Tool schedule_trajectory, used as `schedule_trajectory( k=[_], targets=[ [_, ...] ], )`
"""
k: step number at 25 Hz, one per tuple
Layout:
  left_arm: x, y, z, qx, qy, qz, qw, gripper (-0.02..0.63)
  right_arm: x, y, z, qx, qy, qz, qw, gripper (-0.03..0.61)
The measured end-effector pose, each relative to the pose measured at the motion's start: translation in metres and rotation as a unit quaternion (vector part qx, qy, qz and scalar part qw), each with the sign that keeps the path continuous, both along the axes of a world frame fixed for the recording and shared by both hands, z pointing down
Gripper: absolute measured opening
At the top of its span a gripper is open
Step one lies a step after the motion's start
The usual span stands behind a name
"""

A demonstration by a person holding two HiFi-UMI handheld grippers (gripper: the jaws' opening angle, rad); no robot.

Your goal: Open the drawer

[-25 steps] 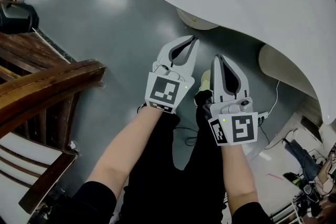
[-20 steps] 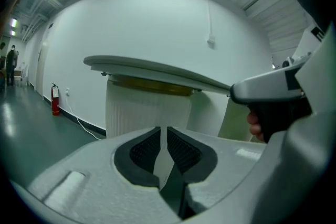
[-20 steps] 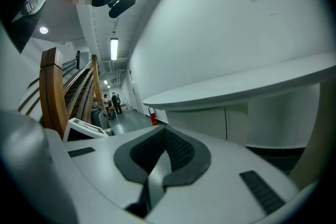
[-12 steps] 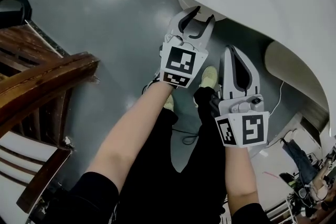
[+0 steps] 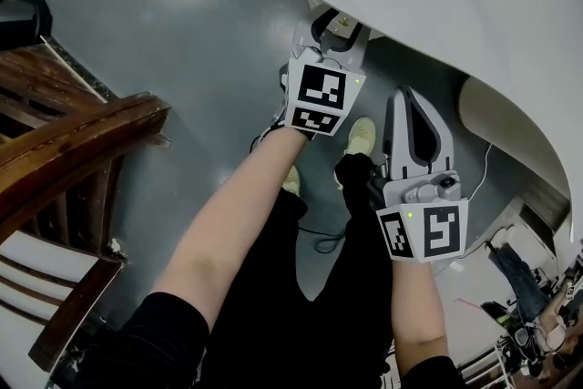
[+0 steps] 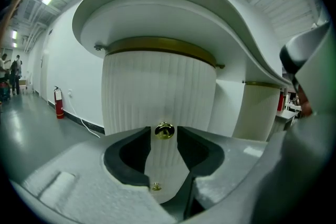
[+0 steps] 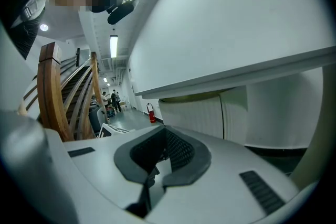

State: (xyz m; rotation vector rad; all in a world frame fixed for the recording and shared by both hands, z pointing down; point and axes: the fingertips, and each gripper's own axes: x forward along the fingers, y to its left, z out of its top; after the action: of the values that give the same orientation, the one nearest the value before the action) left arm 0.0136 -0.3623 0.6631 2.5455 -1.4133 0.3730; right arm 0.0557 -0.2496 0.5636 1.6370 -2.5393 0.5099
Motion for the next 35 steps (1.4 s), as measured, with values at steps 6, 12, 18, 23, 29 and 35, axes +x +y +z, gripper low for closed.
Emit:
schedule_trajectory(
  k=[6,12,18,23,29,35],
  targets=[
    [0.005,-0.007,-0.001,0.003,-0.008,-0.004,1.0,0.11,0.003,-0.002,0.0,-0.004,0.003,0.001,1.0,0.014],
    [0.002,-0.007,0.0,0.002,-0.008,-0.002,1.0,0.107,0.003,0.005,0.003,-0.016,0.007,0.003,1.0,0.014],
    [-0.001,0.001,-0.001,-0.004,-0.005,-0.003,1.0,0.106,0.003,0.014,0.0,-0.022,0.008,0.009,1.0,0.014],
    [-0.008,0.021,0.0,-0.006,-0.009,-0.003,0.9999,0.106,0.003,0.024,-0.004,-0.027,0.006,0.012,1.0,0.014],
    [-0.02,0.052,0.005,-0.022,-0.015,-0.001,0.9996,0.106,-0.004,0.041,-0.009,-0.036,0.003,0.012,0.999,0.014],
    [-0.038,0.082,0.009,-0.036,-0.02,-0.003,0.9991,0.106,-0.014,0.058,-0.017,-0.036,0.003,0.013,0.999,0.014]
  ],
)
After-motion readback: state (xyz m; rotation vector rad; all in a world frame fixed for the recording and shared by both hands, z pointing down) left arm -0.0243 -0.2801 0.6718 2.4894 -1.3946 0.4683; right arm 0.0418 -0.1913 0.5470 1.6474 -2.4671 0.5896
